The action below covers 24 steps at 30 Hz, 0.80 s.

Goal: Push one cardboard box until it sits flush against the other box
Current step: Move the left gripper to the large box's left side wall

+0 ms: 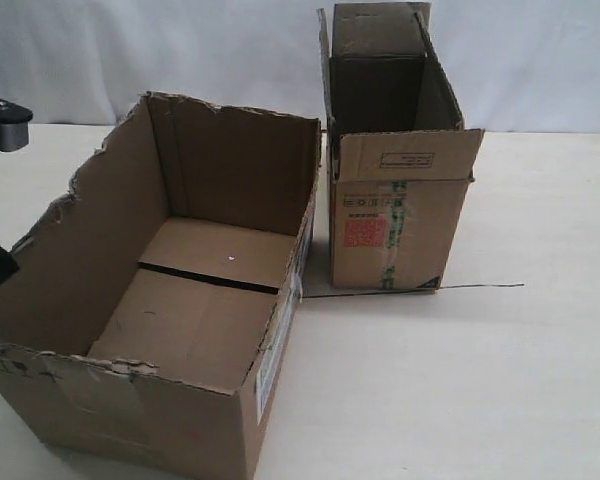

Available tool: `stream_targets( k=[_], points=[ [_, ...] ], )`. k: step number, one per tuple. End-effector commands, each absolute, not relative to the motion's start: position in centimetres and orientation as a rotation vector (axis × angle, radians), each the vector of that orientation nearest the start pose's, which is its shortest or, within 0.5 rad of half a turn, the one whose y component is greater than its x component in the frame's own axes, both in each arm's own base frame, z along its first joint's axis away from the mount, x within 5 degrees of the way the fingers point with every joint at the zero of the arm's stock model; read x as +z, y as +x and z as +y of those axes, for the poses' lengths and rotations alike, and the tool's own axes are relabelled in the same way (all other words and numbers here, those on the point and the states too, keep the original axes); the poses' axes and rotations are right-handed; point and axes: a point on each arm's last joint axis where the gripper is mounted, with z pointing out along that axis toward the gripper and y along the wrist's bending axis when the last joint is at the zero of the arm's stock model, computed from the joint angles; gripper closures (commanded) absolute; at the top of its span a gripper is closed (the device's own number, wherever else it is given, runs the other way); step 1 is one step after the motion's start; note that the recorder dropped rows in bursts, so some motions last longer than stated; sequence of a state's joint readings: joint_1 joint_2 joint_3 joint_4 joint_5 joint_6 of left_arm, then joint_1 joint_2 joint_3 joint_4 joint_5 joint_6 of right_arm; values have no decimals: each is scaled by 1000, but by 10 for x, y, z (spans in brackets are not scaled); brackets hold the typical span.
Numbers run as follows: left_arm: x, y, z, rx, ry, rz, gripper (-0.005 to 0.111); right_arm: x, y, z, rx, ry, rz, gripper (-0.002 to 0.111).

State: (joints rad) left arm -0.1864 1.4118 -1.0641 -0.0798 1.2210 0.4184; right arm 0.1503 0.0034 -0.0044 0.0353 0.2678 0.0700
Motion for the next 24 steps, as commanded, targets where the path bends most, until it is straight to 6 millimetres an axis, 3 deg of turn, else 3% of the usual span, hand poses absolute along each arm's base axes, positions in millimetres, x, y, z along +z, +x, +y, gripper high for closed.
stream_targets(
  k=[1,4,6,8,11,15,21,24],
  points=[
    [329,261,-41,156,772,2746,107,189,54,9,189,-58,1749,103],
    [418,241,-65,-196,791,2374,107,189,54,9,189,-58,1749,103],
    [441,227,-92,-556,817,2220,107,189,54,9,189,-58,1749,103],
    [431,210,-130,-786,968,2179,107,189,54,9,189,-58,1749,103],
    [400,184,-169,-854,1204,2234,107,189,54,9,189,-58,1749,103],
    [370,142,-208,-922,1505,2239,107,189,54,9,189,-58,1749,103],
    [349,104,-225,-742,1669,2328,107,189,54,9,189,-58,1749,103],
    [325,90,-225,-659,1745,2395,107,189,54,9,189,-58,1749,103]
  ],
)
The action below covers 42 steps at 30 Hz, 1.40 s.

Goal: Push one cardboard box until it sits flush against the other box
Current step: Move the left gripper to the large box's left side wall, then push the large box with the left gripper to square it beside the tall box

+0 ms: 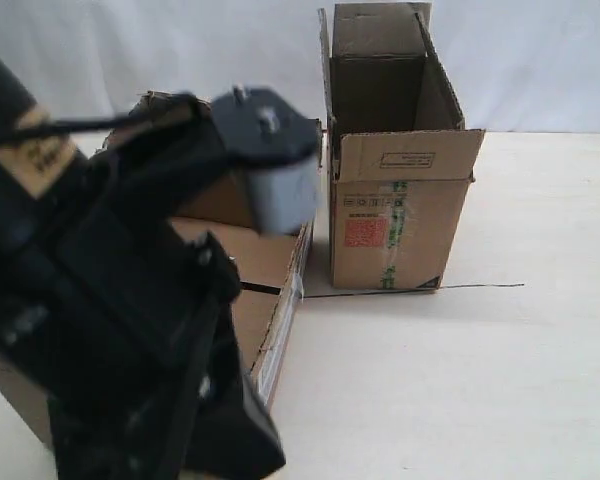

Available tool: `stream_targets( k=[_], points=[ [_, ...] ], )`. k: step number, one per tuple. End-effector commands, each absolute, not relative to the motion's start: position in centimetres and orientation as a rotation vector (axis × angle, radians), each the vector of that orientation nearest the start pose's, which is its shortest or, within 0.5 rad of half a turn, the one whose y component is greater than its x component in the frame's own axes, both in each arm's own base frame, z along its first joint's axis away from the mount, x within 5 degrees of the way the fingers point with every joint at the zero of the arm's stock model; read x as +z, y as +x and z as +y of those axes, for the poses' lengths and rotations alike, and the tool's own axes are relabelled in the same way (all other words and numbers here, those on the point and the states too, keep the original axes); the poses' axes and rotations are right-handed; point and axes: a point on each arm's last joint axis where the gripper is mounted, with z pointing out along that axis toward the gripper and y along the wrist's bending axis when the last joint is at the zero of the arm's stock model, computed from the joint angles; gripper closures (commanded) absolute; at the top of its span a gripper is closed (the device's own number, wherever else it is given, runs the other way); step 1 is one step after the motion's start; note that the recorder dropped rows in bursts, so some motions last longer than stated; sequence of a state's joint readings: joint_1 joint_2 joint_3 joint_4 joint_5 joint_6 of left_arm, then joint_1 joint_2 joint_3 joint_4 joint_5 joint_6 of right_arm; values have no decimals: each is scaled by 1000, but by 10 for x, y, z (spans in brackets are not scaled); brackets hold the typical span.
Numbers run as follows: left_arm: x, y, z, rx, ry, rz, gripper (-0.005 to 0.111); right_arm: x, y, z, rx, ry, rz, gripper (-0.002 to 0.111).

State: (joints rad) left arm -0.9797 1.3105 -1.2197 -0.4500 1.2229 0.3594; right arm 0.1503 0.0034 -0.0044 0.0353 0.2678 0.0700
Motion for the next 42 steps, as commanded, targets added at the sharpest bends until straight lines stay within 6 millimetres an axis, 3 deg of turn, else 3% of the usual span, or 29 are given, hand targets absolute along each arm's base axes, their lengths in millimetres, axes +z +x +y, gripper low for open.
stream_targets(
  k=[1,5,10,12,17,23,26,37,42],
  points=[
    [315,87,-223,-631,1770,2424,107,189,54,9,189,-58,1749,103],
    [286,88,-210,-431,1779,2528,107,189,54,9,189,-58,1749,103],
    [272,115,-189,106,1752,2444,107,189,54,9,189,-58,1749,103],
    [262,124,-183,189,1743,2466,107,189,54,9,189,-58,1749,103],
    [241,167,-185,193,1582,2457,107,189,54,9,189,-58,1749,103],
    [233,207,-195,92,1466,2284,107,189,54,9,189,-58,1749,103],
    [225,222,-196,103,1437,2306,107,189,54,9,189,-58,1749,103],
    [225,260,-225,58,1379,2160,107,189,54,9,189,-58,1749,103],
    [218,273,-227,79,1372,2186,107,189,54,9,189,-58,1749,103]
  ],
)
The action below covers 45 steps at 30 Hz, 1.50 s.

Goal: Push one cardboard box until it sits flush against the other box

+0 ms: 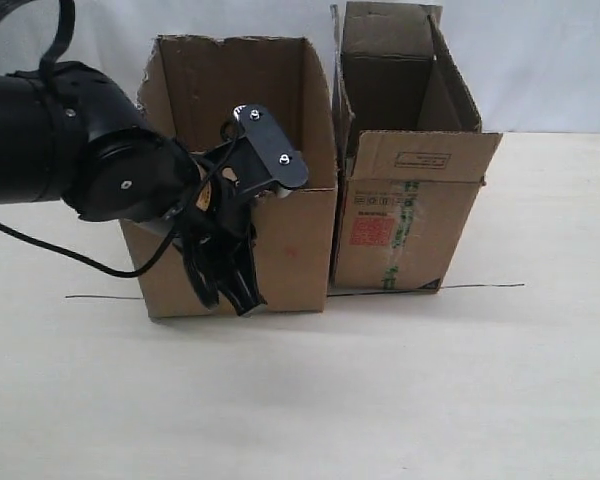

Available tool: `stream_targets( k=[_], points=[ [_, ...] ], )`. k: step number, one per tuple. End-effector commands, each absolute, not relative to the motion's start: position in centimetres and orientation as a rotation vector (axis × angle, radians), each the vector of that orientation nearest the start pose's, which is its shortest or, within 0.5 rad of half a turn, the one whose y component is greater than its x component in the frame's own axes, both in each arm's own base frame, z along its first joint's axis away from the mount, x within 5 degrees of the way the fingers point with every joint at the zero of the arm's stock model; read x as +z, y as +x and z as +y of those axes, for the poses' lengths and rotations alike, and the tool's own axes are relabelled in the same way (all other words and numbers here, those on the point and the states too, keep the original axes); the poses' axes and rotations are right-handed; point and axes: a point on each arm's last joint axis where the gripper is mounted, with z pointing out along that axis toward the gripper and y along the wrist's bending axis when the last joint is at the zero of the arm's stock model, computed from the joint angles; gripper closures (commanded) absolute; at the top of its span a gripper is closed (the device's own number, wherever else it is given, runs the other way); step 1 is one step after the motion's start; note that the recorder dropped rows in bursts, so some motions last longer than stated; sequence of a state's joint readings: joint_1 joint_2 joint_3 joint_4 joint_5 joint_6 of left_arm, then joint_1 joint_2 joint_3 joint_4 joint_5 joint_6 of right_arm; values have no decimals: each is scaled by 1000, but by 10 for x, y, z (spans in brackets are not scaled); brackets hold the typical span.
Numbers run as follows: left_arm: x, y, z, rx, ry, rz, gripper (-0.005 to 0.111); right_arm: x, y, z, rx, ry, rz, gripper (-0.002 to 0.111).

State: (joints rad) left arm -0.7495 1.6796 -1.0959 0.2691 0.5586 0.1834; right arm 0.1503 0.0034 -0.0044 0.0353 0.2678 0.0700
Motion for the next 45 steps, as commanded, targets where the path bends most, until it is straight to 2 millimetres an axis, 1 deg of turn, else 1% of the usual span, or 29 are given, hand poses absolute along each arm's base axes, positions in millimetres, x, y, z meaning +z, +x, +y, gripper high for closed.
stream_targets(
  k=[1,10,14,16,19,21,24,26,28,30,32,33,34,35,36,37,38,40,41,43,45],
  points=[
    [219,275,-227,80,1366,2188,107,189,54,9,189,-58,1749,103],
    [220,288,-219,87,1317,2159,107,189,54,9,189,-58,1749,103],
    [220,290,-216,88,1308,2165,107,189,54,9,189,-58,1749,103],
    [219,289,-216,74,1296,2186,107,189,54,9,189,-58,1749,103],
    [222,282,-214,10,1239,2281,107,189,54,9,189,-58,1749,103],
    [229,272,-212,-50,1226,2345,107,189,54,9,189,-58,1749,103],
    [254,254,-210,-203,1234,2340,107,189,54,9,189,-58,1749,103],
    [282,238,-205,-312,1207,2304,107,189,54,9,189,-58,1749,103],
    [312,219,-192,-352,1173,2254,107,189,54,9,189,-58,1749,103],
    [342,202,-174,-349,1085,2199,107,189,54,9,189,-58,1749,103],
    [375,184,-147,-289,891,2074,107,189,54,9,189,-58,1749,103],
    [387,176,-135,-286,774,2026,107,189,54,9,189,-58,1749,103],
    [398,165,-118,-265,664,1947,107,189,54,9,189,-58,1749,103],
    [406,155,-102,-243,568,1874,107,189,54,9,189,-58,1749,103],
    [409,144,-88,-230,488,1811,107,189,54,9,189,-58,1749,103],
    [408,137,-77,-200,444,1761,107,189,54,9,189,-58,1749,103],
    [402,129,-67,-190,397,1722,107,189,54,9,189,-58,1749,103],
    [382,119,-56,-177,354,1685,107,189,54,9,189,-58,1749,103],
    [366,118,-54,-155,365,1685,107,189,54,9,189,-58,1749,103],
    [331,120,-55,-83,445,1696,107,189,54,9,189,-58,1749,103],
    [301,125,-60,53,624,1685,107,189,54,9,189,-58,1749,103]
  ],
)
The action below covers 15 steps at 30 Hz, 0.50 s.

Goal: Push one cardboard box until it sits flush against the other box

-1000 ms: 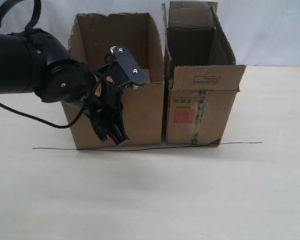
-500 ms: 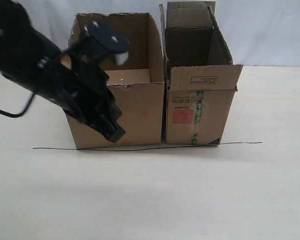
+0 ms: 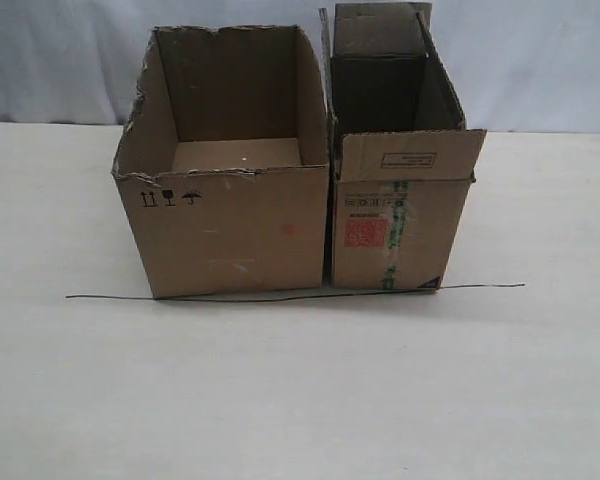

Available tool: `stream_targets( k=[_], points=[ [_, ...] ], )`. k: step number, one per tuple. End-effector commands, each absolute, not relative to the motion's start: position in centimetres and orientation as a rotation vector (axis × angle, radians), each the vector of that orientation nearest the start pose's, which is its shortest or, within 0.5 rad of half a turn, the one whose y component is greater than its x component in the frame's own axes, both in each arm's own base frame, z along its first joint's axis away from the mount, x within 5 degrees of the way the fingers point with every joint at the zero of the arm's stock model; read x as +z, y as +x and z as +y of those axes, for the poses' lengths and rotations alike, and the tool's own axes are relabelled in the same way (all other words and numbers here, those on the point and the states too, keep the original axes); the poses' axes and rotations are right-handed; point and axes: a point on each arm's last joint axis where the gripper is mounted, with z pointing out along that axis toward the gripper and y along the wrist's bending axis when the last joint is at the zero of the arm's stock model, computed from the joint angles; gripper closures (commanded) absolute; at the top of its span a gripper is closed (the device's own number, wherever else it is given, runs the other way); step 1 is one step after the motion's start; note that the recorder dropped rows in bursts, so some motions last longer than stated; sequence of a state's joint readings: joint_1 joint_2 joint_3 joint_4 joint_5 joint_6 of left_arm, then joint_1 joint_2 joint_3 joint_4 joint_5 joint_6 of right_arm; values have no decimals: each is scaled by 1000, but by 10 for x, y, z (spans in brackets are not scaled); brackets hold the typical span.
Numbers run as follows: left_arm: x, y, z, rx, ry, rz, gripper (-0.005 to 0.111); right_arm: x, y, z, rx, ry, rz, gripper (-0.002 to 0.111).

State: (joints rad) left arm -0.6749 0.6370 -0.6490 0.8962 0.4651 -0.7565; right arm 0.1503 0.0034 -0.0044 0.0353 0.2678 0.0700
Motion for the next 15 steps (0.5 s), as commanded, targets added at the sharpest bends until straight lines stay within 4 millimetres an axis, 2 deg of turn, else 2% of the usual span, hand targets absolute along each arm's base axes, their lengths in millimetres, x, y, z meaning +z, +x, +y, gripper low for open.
stream_targets(
  k=[1,3,5,15],
  points=[
    [290,127,-63,75,676,1695,107,189,54,9,189,-58,1749,103],
    [274,130,-71,32,733,1741,107,189,54,9,189,-58,1749,103],
    [269,130,-78,-73,720,1784,107,189,54,9,189,-58,1749,103],
    [286,109,-114,-538,915,1494,107,189,54,9,189,-58,1749,103]
  ],
)
